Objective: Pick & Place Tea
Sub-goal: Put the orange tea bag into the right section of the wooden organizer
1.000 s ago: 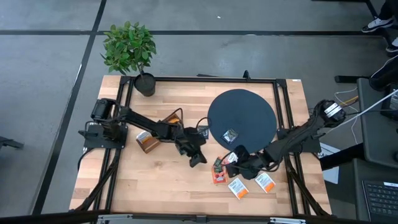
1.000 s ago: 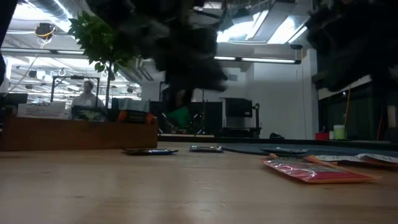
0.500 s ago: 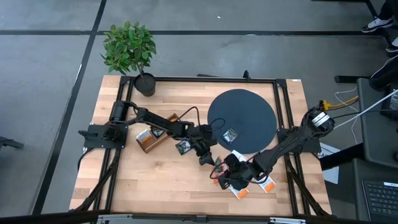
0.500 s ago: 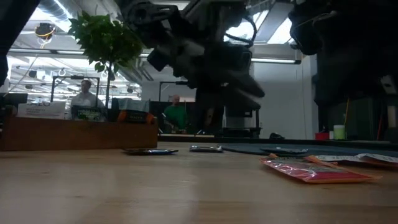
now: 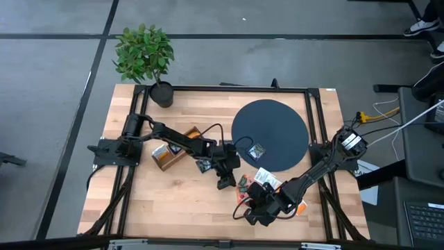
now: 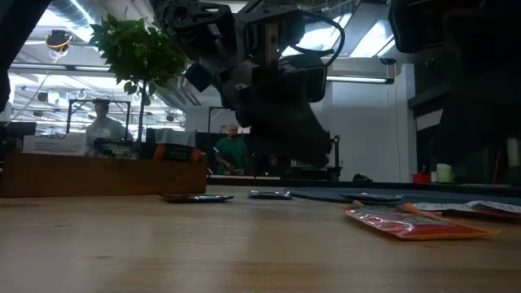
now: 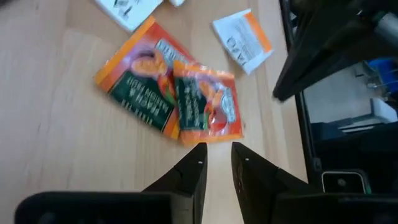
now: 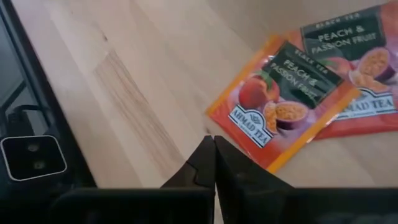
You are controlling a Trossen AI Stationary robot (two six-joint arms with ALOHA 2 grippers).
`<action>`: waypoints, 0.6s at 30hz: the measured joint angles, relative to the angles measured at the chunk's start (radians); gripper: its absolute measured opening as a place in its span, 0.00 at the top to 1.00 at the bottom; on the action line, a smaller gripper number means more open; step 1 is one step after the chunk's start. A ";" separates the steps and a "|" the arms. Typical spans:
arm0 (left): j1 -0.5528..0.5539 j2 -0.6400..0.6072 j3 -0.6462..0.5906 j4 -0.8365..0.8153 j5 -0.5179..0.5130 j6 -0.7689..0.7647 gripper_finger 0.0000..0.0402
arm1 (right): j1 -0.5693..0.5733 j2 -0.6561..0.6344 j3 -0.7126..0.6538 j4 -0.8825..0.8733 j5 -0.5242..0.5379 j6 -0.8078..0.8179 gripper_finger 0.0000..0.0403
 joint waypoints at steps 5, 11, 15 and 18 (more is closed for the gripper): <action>-0.013 0.019 0.000 0.049 -0.016 0.005 0.82 | 0.000 0.033 -0.004 -0.005 -0.011 -0.001 0.98; -0.014 0.021 0.000 0.033 -0.053 0.056 0.82 | 0.000 0.078 -0.004 -0.006 -0.011 -0.006 0.99; -0.015 0.021 0.000 0.031 -0.065 0.057 0.82 | -0.003 0.097 -0.003 -0.002 -0.006 -0.012 0.99; -0.015 0.021 0.000 0.029 -0.083 0.050 0.82 | -0.005 0.102 -0.003 0.000 0.000 -0.036 0.98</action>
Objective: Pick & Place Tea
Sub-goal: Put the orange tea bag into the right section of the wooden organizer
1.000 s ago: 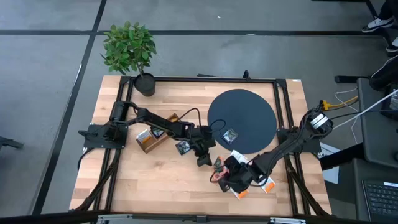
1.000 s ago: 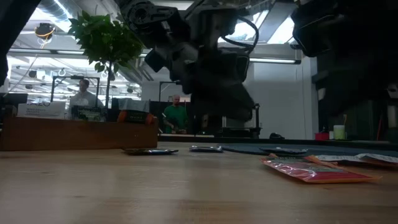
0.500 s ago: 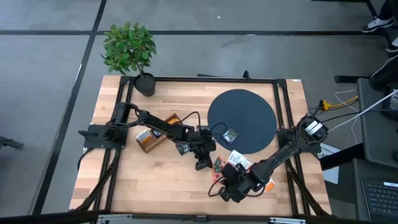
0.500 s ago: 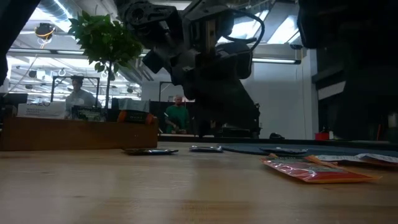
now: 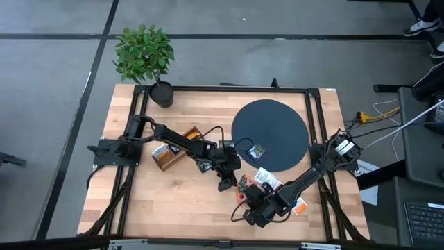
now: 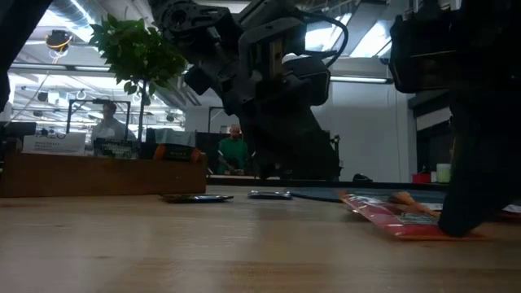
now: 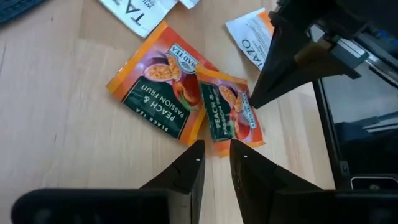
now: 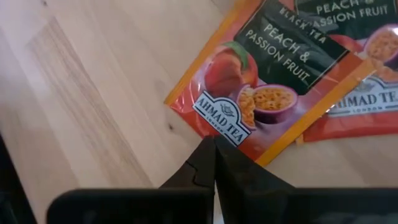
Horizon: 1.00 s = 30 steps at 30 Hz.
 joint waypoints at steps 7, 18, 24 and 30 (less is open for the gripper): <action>0.002 0.050 0.008 0.000 0.066 -0.140 0.82 | -0.027 0.002 0.000 -0.007 0.019 -0.067 0.99; 0.006 0.102 0.067 -0.003 0.092 -0.157 0.82 | -0.046 0.003 -0.002 -0.015 0.025 -0.096 0.99; 0.020 0.103 0.073 -0.025 0.088 -0.173 0.93 | -0.046 0.003 -0.002 -0.013 0.026 -0.095 0.96; 0.022 0.098 0.072 -0.032 0.094 -0.195 0.99 | -0.046 0.003 -0.001 -0.001 0.020 -0.091 0.96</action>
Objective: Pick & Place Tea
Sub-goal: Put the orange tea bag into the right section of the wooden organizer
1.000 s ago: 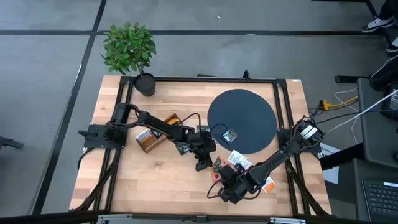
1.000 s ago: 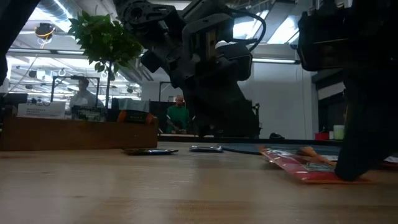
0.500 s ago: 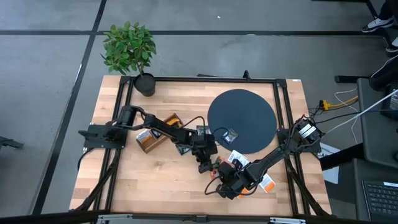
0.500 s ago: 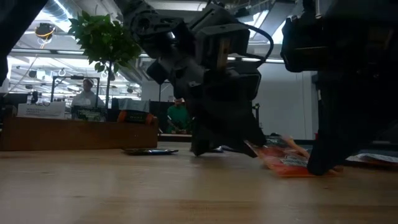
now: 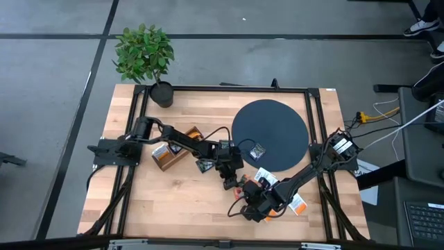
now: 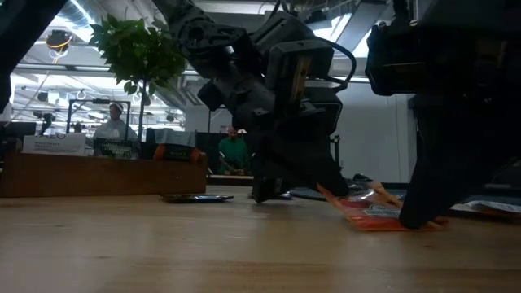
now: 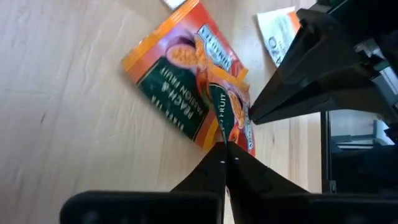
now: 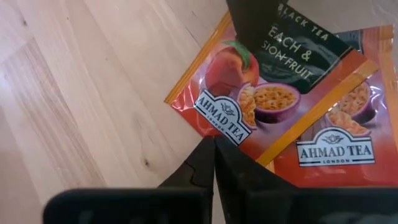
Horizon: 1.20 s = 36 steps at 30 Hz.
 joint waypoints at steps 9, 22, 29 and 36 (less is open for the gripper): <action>0.007 -0.085 -0.005 -0.192 -0.010 0.069 0.99 | -0.001 0.002 0.005 0.014 -0.028 0.102 0.95; -0.010 -0.347 -0.003 -0.576 -0.252 0.232 0.99 | 0.003 -0.029 0.082 0.032 -0.082 0.125 0.95; -0.019 -0.457 -0.002 -0.629 -0.336 0.212 1.00 | 0.003 -0.029 0.093 0.016 -0.085 0.129 0.95; -0.032 -0.536 -0.002 -0.721 -0.423 0.163 1.00 | -0.001 -0.029 0.093 -0.001 -0.085 0.131 0.95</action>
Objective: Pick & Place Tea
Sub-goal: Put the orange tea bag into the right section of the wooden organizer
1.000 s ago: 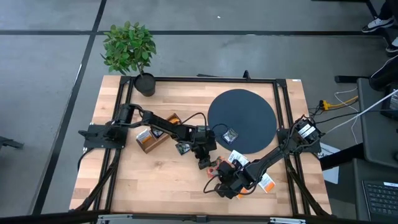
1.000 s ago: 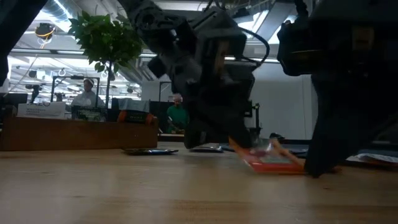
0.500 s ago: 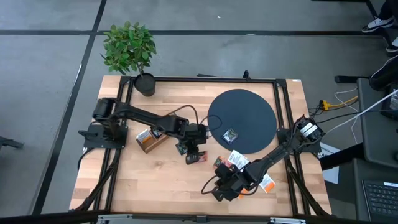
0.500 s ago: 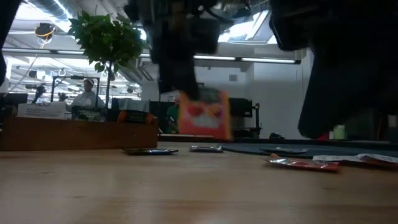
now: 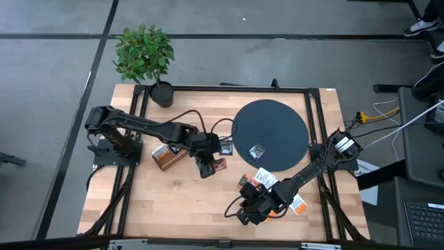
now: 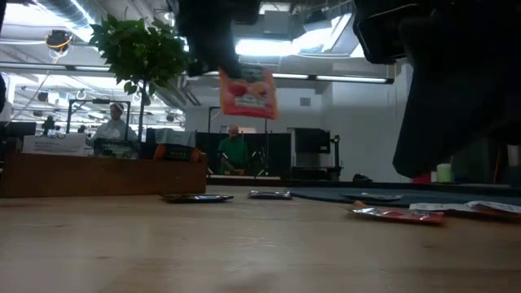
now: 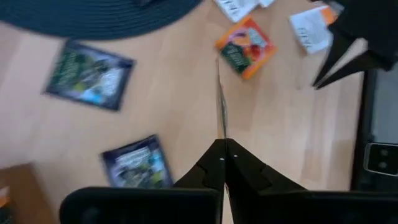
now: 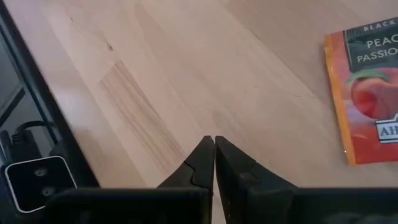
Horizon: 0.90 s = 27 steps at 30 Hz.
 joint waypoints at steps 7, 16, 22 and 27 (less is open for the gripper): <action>-0.017 -0.032 0.000 -0.032 -0.085 -0.053 1.00 | -0.013 -0.024 0.000 -0.065 0.001 -0.046 0.95; -0.013 -0.044 -0.014 -0.211 -0.204 -0.069 1.00 | -0.036 -0.026 0.000 -0.065 -0.025 -0.109 0.95; 0.019 -0.112 -0.014 -0.242 -0.268 -0.091 1.00 | -0.043 -0.026 0.000 -0.086 -0.026 -0.137 0.95; 0.046 -0.199 -0.014 -0.275 -0.348 -0.122 1.00 | -0.056 -0.043 0.000 -0.123 -0.027 -0.213 0.95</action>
